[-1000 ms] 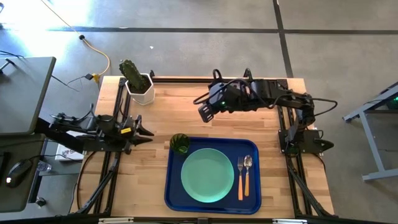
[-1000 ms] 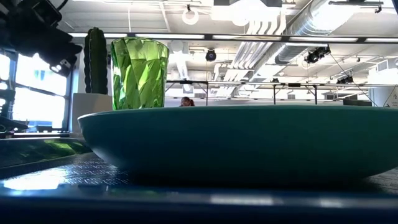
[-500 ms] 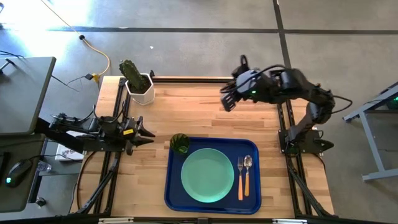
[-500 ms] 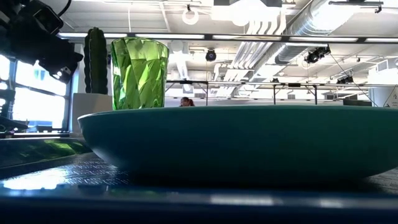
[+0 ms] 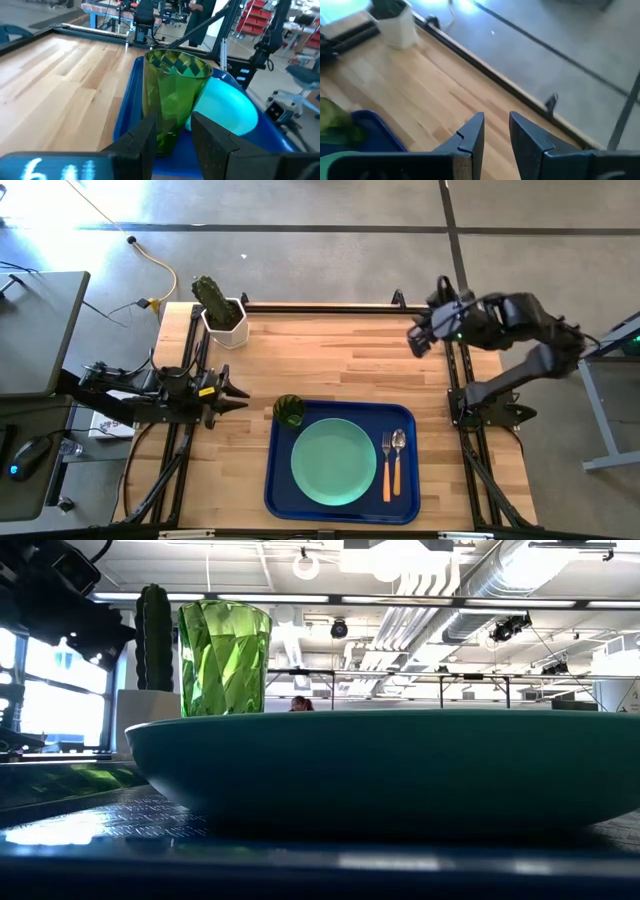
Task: Pick and place plate/cup/fork/spoon on tray
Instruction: Return to Home Position
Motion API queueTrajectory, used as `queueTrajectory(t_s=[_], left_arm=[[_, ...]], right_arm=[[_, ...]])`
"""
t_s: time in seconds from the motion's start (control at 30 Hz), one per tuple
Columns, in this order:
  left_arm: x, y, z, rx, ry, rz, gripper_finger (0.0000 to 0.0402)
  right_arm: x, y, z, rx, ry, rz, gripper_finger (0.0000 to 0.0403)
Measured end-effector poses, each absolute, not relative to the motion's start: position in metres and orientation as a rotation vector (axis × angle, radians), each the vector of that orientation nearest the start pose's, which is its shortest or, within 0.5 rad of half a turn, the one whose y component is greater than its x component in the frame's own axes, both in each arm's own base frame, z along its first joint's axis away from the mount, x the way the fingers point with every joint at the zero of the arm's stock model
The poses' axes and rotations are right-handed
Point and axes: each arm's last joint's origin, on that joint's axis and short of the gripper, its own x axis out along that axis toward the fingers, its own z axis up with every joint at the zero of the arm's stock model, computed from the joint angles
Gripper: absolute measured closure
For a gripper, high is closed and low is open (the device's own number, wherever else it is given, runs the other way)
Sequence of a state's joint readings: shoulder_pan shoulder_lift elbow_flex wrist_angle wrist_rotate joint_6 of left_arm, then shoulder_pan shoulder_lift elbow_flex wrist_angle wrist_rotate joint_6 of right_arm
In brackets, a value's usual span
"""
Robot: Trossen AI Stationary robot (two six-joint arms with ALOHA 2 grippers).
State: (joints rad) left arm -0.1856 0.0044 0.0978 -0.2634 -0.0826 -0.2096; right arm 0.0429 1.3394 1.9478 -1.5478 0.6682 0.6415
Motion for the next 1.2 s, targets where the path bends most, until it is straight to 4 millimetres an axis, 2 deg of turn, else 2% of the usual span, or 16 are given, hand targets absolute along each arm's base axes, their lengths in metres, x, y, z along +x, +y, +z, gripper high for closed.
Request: queueTrajectory(t_s=[0.1, 0.23, 0.5, 0.87, 1.2], left_arm=[[0.088, -0.014, 0.171, -0.149, 0.177, -0.088, 0.0291], [0.088, -0.014, 0.171, -0.156, 0.178, -0.087, 0.0291], [0.088, -0.014, 0.171, -0.154, 0.177, -0.085, 0.0291], [0.088, -0.014, 0.171, -0.124, 0.175, -0.084, 0.0291], [0.088, -0.014, 0.171, -0.123, 0.175, -0.083, 0.0291]], right_arm=[[0.159, -0.011, 0.449, 0.315, 0.646, -0.837, 0.0320], [0.135, -0.010, 0.417, 0.399, 0.555, -0.744, 0.0321], [0.104, -0.008, 0.360, 0.418, 0.383, -0.529, 0.0321], [0.091, -0.005, 0.282, 0.414, 0.286, -0.358, 0.0321], [0.085, -0.004, 0.236, 0.442, 0.242, -0.280, 0.0321]])
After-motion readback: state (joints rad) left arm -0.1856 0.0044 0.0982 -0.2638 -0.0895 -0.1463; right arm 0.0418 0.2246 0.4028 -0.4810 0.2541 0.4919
